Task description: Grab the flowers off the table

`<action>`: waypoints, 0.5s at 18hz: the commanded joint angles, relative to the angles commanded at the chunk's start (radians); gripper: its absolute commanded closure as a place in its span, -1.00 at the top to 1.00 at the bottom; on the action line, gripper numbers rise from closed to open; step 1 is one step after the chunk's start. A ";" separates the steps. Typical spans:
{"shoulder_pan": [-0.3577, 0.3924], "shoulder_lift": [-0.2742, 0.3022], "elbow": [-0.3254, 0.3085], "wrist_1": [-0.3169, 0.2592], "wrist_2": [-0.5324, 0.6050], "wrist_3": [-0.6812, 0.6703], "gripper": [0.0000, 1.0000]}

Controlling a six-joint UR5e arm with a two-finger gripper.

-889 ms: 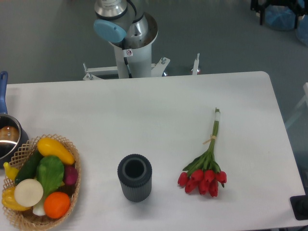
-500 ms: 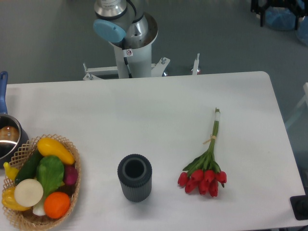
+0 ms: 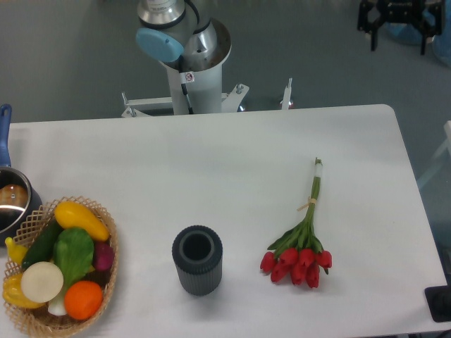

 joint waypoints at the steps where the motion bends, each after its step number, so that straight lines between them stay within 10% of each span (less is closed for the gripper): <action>1: -0.003 -0.002 -0.008 0.014 0.000 -0.020 1.00; 9: -0.063 -0.095 -0.011 0.014 -0.002 -0.060 1.00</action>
